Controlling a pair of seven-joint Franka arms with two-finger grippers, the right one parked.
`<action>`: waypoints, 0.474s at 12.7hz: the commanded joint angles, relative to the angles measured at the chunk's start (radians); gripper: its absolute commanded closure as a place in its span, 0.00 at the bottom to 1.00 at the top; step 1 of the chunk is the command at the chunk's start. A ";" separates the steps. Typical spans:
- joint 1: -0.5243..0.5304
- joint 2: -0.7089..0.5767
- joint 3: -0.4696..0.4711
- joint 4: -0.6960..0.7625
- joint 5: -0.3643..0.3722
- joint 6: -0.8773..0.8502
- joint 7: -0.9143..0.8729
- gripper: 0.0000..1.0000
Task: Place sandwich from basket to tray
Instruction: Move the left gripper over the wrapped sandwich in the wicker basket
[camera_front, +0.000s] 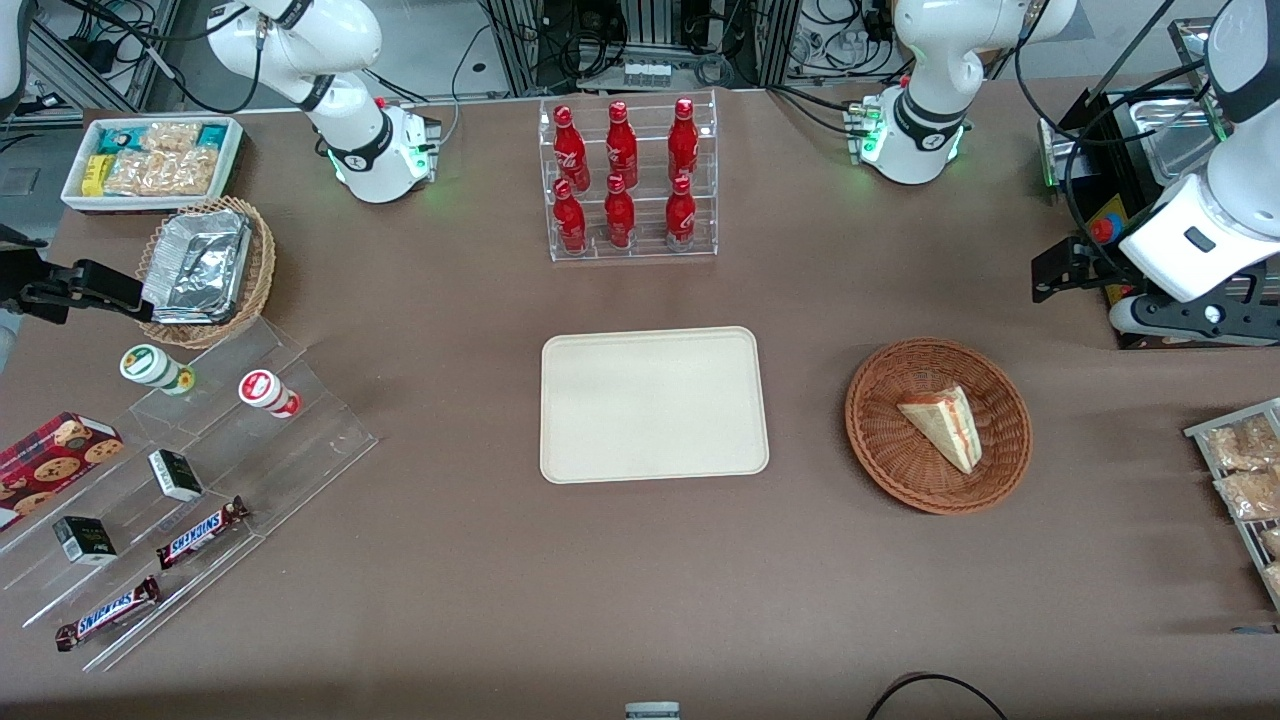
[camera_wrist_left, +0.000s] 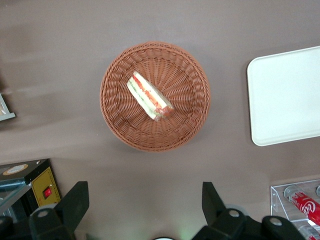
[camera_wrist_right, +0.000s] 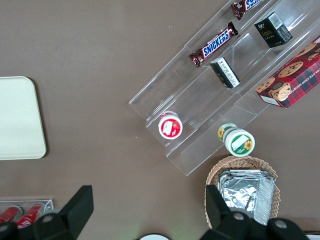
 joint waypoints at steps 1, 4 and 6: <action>0.016 0.017 -0.015 0.021 -0.011 0.008 -0.001 0.00; 0.017 0.058 -0.015 0.012 -0.013 0.017 0.000 0.00; 0.017 0.069 -0.015 -0.067 -0.013 0.090 0.000 0.00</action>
